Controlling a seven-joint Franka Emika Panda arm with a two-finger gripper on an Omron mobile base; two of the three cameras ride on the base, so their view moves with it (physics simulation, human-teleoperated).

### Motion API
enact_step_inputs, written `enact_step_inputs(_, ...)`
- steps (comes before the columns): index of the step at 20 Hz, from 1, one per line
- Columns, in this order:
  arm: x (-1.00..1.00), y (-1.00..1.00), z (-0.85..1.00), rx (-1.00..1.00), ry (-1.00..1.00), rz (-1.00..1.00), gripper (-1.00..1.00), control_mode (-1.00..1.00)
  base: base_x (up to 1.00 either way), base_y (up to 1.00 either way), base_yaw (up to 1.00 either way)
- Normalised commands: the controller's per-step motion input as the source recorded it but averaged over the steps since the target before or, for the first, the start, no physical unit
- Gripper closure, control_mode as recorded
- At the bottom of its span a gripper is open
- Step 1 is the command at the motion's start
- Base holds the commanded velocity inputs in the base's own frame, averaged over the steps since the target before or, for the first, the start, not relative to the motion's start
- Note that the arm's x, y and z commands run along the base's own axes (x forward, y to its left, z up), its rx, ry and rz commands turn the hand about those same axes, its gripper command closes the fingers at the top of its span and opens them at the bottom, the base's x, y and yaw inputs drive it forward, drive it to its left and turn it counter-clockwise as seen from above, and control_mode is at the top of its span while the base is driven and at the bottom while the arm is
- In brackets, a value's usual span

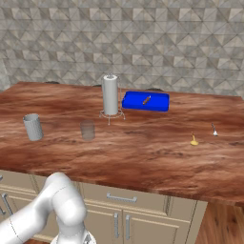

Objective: Take the tongs from the drawer on the left and place them on the dining counter next to the tray containing the kebab skewer.

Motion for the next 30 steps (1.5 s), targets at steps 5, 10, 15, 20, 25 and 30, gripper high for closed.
enact_step_inputs(5, 0.09, 0.00, -0.23, 0.00, -0.06, 0.00, -1.00, -1.00, 0.00, 0.00, 0.00)
enact_step_inputs(10, 0.22, 0.00, -0.32, 0.00, -0.12, 0.00, -1.00, -1.00, 0.00, 0.00, 0.00)
enact_step_inputs(15, 0.18, 0.00, -0.30, 0.00, -0.15, 0.00, -1.00, -1.00, 0.00, 0.00, 0.00)
enact_step_inputs(20, 0.16, 0.00, -0.23, 0.00, -0.13, 0.00, -1.00, -1.00, 0.00, 0.00, 0.00)
enact_step_inputs(25, 0.15, 0.00, -0.22, 0.00, -0.13, 0.00, -1.00, -1.00, 0.00, 0.00, 0.00)
enact_step_inputs(30, 0.06, 0.00, -0.18, 0.00, -0.06, 0.00, -1.00, -1.00, 0.00, 0.00, 0.00)
